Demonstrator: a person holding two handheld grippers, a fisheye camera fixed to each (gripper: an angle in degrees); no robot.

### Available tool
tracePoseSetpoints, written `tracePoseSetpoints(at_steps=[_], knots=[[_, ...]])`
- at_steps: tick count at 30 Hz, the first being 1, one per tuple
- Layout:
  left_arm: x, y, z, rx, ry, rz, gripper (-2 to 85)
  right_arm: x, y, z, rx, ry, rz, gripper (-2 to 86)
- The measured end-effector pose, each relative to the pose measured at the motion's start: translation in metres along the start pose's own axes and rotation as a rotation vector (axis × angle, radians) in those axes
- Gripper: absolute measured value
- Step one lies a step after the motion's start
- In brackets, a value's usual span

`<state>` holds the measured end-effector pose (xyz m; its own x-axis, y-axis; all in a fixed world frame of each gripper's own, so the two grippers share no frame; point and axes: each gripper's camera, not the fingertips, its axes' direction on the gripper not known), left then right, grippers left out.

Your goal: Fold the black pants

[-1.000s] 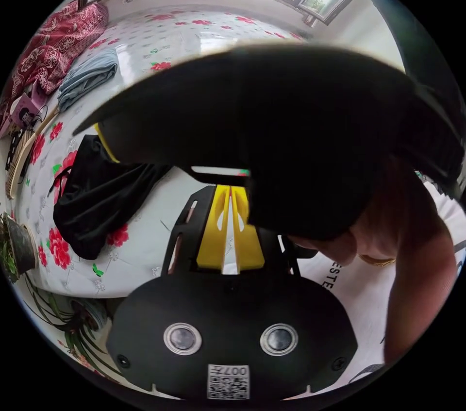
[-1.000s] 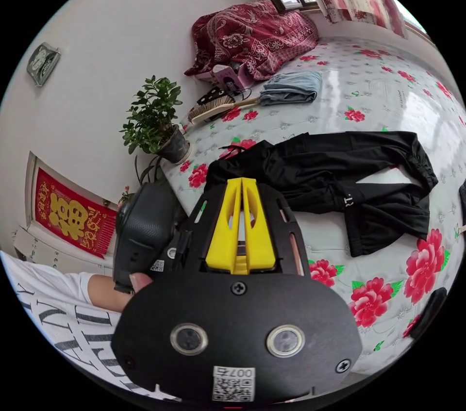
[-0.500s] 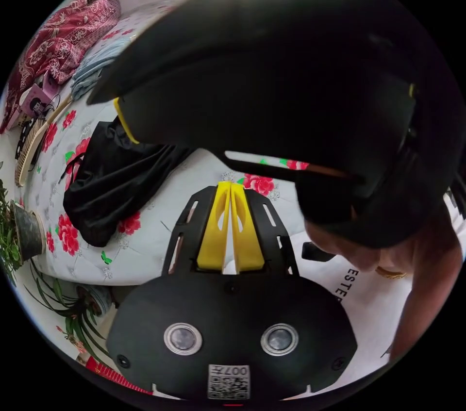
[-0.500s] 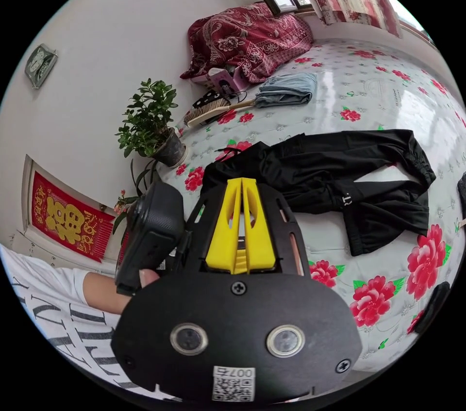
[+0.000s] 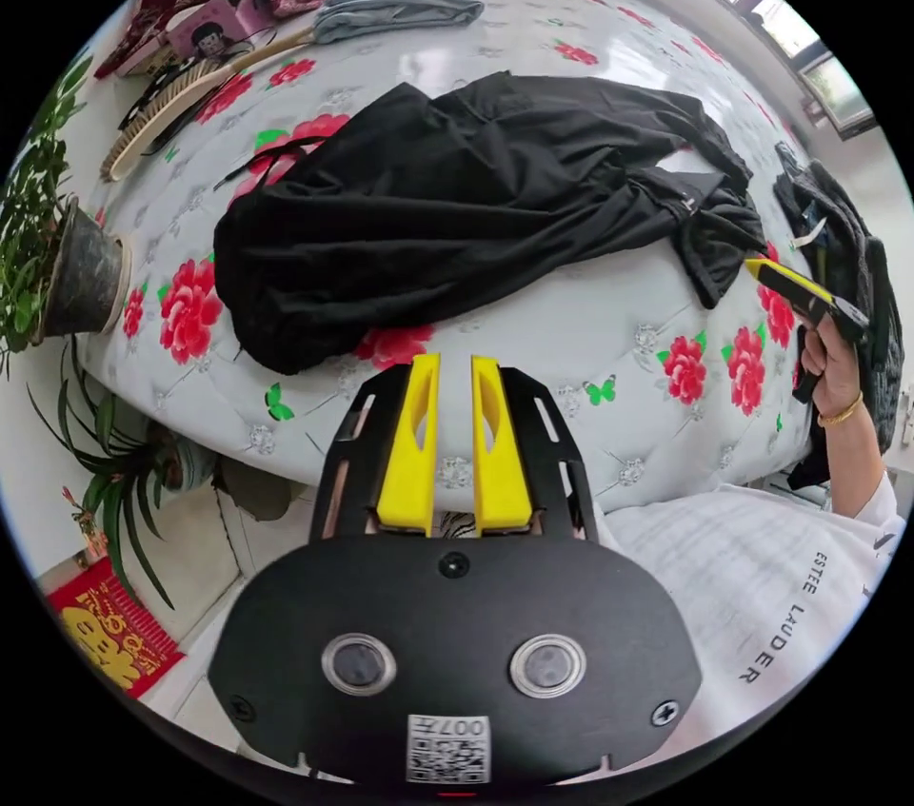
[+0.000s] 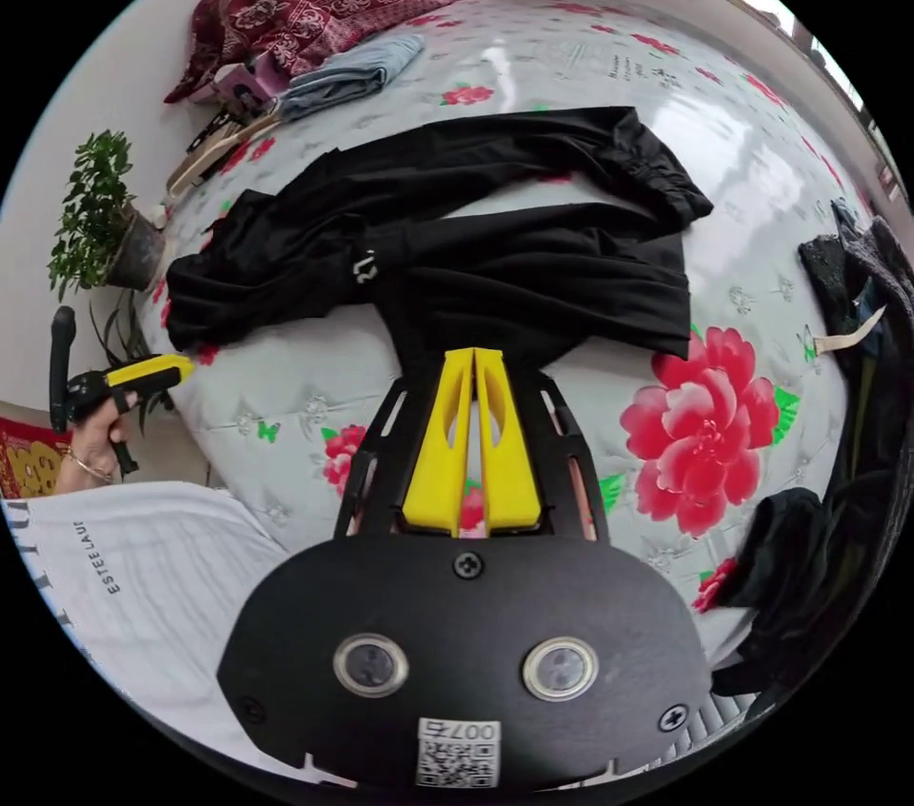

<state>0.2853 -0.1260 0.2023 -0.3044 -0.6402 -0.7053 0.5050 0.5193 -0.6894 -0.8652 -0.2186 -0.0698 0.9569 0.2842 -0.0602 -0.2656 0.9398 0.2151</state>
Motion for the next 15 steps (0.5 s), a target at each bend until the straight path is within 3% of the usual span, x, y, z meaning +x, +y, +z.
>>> tracePoseSetpoints(at_steps=[7, 15], knots=[[-0.023, -0.008, 0.023, -0.05, -0.05, -0.089, 6.4, -0.038, -0.009, 0.046, -0.146, 0.084, -0.164, 10.3], [-0.027, -0.022, 0.037, -0.08, -0.05, -0.127, 6.4, -0.061, -0.007, 0.053, -0.126, 0.123, -0.197, 4.7]])
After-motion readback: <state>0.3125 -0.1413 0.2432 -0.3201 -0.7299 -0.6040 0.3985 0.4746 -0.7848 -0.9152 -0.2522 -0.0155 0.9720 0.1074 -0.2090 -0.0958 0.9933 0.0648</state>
